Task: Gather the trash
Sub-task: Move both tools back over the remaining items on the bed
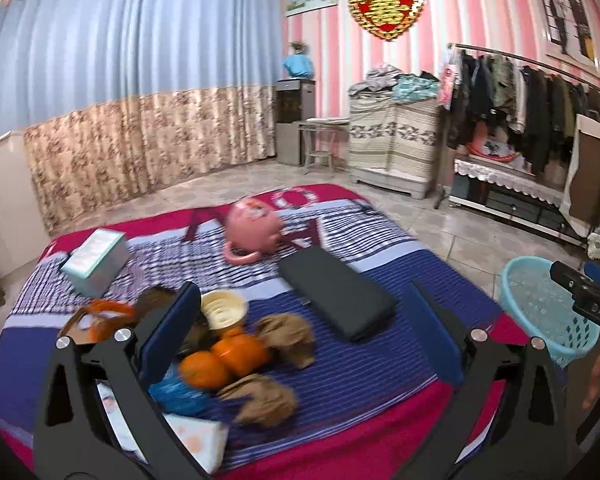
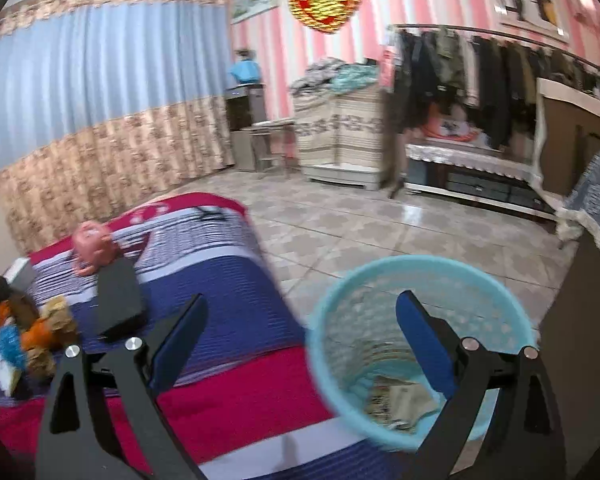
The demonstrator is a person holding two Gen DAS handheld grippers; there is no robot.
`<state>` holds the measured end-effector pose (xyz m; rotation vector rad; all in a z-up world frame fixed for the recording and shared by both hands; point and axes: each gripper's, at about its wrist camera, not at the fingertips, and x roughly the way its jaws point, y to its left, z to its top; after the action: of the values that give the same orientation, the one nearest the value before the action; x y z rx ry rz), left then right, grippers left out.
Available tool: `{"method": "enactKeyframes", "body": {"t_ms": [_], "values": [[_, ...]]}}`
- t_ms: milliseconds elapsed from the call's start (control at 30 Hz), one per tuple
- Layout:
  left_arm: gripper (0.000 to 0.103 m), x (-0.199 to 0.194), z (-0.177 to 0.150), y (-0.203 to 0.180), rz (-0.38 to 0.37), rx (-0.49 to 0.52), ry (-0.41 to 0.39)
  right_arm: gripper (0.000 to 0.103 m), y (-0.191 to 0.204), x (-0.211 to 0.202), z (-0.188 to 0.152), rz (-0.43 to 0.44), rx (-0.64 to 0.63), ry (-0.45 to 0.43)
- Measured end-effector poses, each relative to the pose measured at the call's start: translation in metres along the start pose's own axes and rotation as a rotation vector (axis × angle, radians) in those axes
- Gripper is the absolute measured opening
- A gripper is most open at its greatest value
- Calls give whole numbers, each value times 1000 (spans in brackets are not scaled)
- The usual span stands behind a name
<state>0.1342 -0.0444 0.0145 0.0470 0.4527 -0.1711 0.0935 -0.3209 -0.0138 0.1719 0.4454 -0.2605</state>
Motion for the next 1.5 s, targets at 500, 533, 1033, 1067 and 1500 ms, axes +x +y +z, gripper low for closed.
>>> {"method": "enactKeyframes", "body": {"t_ms": [500, 533, 1033, 1067, 1500], "values": [[97, -25, -42, 126, 191, -87, 55, 98, 102, -15, -26, 158, -160, -1], [97, -25, -44, 134, 202, -86, 71, 98, 105, -14, -27, 163, -174, 3], [97, -16, -79, 161, 198, -15, 190, 98, 165, -7, -52, 260, -313, 61], [97, -16, -80, 160, 206, -7, 178, 98, 169, -6, -53, 271, -317, 69], [97, -16, -80, 178, 213, -85, 167, 91, 235, 19, -87, 425, -402, 207]]}}
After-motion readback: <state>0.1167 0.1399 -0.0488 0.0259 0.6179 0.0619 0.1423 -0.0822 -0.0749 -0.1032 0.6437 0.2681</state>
